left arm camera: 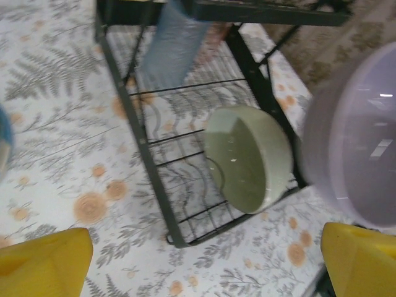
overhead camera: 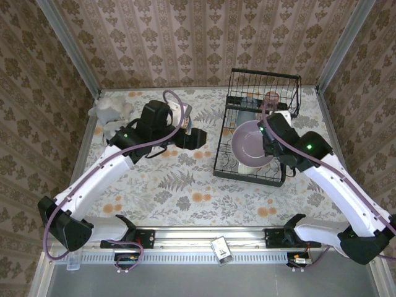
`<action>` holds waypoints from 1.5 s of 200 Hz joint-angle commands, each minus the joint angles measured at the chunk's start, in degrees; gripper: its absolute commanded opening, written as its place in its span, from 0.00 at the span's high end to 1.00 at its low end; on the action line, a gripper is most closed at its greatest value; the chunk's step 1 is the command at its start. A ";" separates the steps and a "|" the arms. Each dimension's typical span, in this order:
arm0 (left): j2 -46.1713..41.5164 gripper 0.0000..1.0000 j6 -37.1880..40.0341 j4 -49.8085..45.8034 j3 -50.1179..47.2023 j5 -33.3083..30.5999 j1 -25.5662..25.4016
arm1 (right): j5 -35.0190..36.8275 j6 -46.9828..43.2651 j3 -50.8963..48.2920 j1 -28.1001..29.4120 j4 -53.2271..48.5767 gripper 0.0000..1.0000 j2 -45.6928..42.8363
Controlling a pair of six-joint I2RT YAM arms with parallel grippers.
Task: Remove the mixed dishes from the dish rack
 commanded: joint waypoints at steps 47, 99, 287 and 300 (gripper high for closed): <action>11.08 0.08 6.24 -11.46 14.75 -11.38 -9.39 | -4.76 1.06 2.78 3.40 10.87 1.00 0.83; 18.11 0.19 5.45 -14.29 21.22 -14.63 -12.14 | -5.15 2.11 1.51 3.90 11.65 1.00 -1.00; 22.12 1.00 -3.11 -14.79 22.88 -12.58 -11.03 | -1.04 1.64 -2.37 5.66 17.50 1.00 -3.53; 21.16 1.00 -4.44 -13.68 22.24 -12.46 -9.92 | -2.35 0.47 -3.38 5.66 18.77 0.81 -4.60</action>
